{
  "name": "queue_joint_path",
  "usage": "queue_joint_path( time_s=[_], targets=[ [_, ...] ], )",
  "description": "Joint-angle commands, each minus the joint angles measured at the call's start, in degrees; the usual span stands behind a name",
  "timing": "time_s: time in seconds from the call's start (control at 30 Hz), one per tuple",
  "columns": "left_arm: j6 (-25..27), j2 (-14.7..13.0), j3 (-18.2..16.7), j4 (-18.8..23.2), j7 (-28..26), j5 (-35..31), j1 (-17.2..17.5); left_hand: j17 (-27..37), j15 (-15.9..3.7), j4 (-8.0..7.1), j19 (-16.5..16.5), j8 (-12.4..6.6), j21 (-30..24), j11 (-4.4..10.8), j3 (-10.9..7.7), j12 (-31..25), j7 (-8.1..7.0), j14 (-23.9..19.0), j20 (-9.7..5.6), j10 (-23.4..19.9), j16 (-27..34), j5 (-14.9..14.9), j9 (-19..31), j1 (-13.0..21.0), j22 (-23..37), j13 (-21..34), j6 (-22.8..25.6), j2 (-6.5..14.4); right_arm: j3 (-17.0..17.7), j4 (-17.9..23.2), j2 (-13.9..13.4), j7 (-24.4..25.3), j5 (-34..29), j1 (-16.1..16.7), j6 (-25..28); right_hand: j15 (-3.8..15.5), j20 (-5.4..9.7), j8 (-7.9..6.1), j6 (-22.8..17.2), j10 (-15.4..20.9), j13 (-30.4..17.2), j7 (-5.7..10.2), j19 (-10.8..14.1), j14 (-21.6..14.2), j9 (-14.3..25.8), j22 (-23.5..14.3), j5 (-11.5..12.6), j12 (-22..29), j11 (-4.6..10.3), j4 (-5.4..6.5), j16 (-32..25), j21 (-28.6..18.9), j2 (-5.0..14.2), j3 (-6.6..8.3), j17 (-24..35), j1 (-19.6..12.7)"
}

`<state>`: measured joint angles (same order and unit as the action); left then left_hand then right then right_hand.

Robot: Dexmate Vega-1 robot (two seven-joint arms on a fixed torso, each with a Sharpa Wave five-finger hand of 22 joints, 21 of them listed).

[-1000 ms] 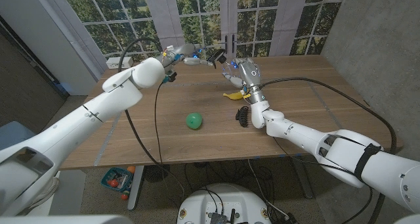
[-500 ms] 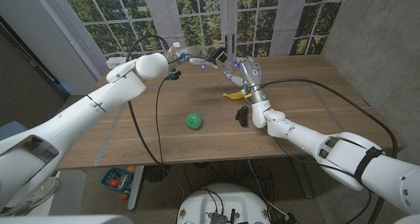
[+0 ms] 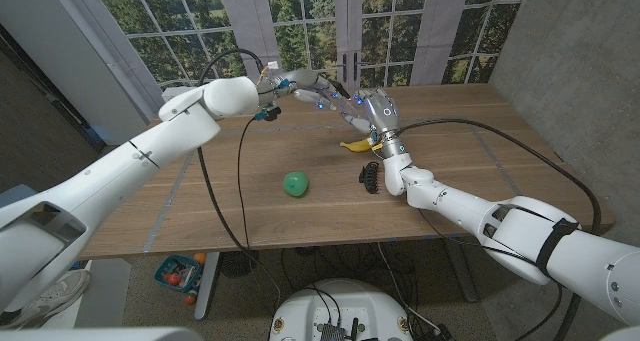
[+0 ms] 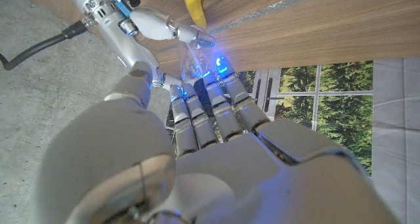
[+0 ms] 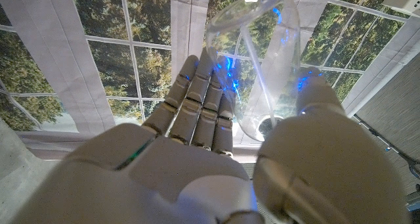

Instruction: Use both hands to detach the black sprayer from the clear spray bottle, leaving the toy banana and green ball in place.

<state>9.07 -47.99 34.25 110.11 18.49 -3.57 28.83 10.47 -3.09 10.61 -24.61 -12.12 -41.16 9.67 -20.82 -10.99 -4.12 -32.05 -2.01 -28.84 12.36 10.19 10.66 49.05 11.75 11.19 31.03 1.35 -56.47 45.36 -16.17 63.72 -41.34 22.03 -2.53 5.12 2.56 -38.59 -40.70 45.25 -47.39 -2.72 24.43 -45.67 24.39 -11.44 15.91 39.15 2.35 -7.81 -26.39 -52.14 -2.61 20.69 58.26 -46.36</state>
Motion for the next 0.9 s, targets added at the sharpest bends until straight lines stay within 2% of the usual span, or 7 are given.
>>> queue_joint_path(
  time_s=[0.03,0.17,0.27,0.4,0.5,0.67,0.9],
  targets=[
    [-1.62,0.05,-1.21,1.73,-5.20,-3.19,2.05,0.52,-8.12,-0.69,1.17,1.42,-1.22,-0.68,0.41,1.37,-1.12,7.24,-1.54,7.71,-1.93,0.36,0.17,1.85,0.81,-0.13,-4.78,-0.39,-3.60,6.11,-3.48,-2.59,1.56,0.85,2.44,7.89,8.99,-0.15,-10.65,9.51,-0.26,10.11,-0.20,-0.77,0.08,-0.03,0.30,-0.04,9.22,1.34,0.05,-0.37,10.99,1.43,0.20,-10.42],
    [-0.47,0.68,-1.30,1.01,-6.13,-3.93,2.06,-0.10,-5.30,-1.17,10.81,1.74,1.06,-2.44,2.03,1.01,-0.04,19.61,1.23,17.86,-2.36,0.38,0.12,2.38,0.45,-0.25,-12.14,-0.87,-3.87,9.57,-5.25,-3.44,1.24,1.85,2.51,7.86,8.99,-0.13,-10.59,9.53,-0.25,10.14,-0.35,-0.86,0.10,0.00,0.31,-0.16,9.21,1.33,0.24,-0.57,10.96,1.39,0.39,-10.39],
    [0.75,0.80,-1.02,1.01,-6.37,-4.95,1.84,-0.45,-3.59,-1.30,15.35,2.12,3.05,-2.25,2.57,0.84,-0.35,26.69,2.89,21.12,-2.88,0.40,0.03,2.31,-0.37,-0.32,-16.65,-0.89,-3.90,9.99,-5.58,-3.14,1.06,2.10,1.93,7.88,9.02,-0.05,-10.63,9.52,-0.32,10.11,-0.38,-0.93,-0.04,0.03,0.32,-0.22,9.21,1.30,0.36,-0.73,10.95,1.38,0.52,-10.40],
    [4.04,0.81,-0.03,1.48,-5.62,-6.92,0.97,-0.64,-1.14,-1.71,20.66,1.99,6.21,-4.23,3.16,0.90,0.80,33.82,4.45,26.97,-2.64,0.29,-0.11,1.14,-1.19,-0.39,-23.04,-0.28,-3.45,10.83,-5.95,-2.35,1.15,2.68,1.09,7.90,9.02,-0.05,-10.64,9.58,-0.46,10.10,-0.41,-1.00,-0.03,0.05,0.34,-0.20,9.18,1.27,0.52,-0.91,10.97,1.39,0.65,-10.43],
    [4.71,0.57,0.63,2.24,-8.03,-10.61,1.46,-0.65,-0.99,-1.74,20.80,2.09,6.42,-4.03,3.25,0.77,0.86,33.78,4.55,27.15,-2.45,0.26,-0.11,0.96,-1.24,-0.40,-23.87,-0.28,-2.96,10.86,-5.95,-1.78,1.40,2.93,0.80,7.90,9.04,-0.04,-10.60,9.54,-0.25,10.13,-0.44,-1.03,-0.02,0.07,0.35,-0.43,9.22,1.27,0.65,-1.04,10.98,1.39,0.74,-10.42],
    [3.67,1.03,-0.77,2.98,-12.33,-11.65,3.80,-0.60,0.31,-2.17,20.55,2.09,7.17,-3.19,4.67,0.71,-1.82,32.49,4.62,29.21,-1.77,-0.16,-0.10,-1.40,-1.35,-0.41,-27.95,-1.60,-2.26,10.37,-5.75,-1.29,2.16,3.25,0.01,7.87,9.03,-0.04,-10.62,9.67,-0.36,10.07,-0.54,-1.15,-0.02,0.10,0.35,-0.41,9.22,1.31,0.79,-1.19,11.00,1.37,0.87,-10.36],
    [2.81,2.53,-3.76,2.96,-16.55,-8.06,7.23,-0.28,1.70,-3.81,20.85,1.75,8.11,-6.27,6.03,0.18,-0.75,30.18,6.59,30.99,-0.97,-0.19,-0.03,-6.05,-1.13,-0.31,-30.98,-0.91,0.19,9.99,-5.19,0.28,1.35,4.44,-1.95,7.90,9.00,-0.09,-10.68,9.68,-0.43,10.05,-0.59,-1.30,0.06,0.14,0.37,-0.49,9.21,1.26,0.95,-1.41,11.01,1.38,1.06,-10.40]
  ],
)
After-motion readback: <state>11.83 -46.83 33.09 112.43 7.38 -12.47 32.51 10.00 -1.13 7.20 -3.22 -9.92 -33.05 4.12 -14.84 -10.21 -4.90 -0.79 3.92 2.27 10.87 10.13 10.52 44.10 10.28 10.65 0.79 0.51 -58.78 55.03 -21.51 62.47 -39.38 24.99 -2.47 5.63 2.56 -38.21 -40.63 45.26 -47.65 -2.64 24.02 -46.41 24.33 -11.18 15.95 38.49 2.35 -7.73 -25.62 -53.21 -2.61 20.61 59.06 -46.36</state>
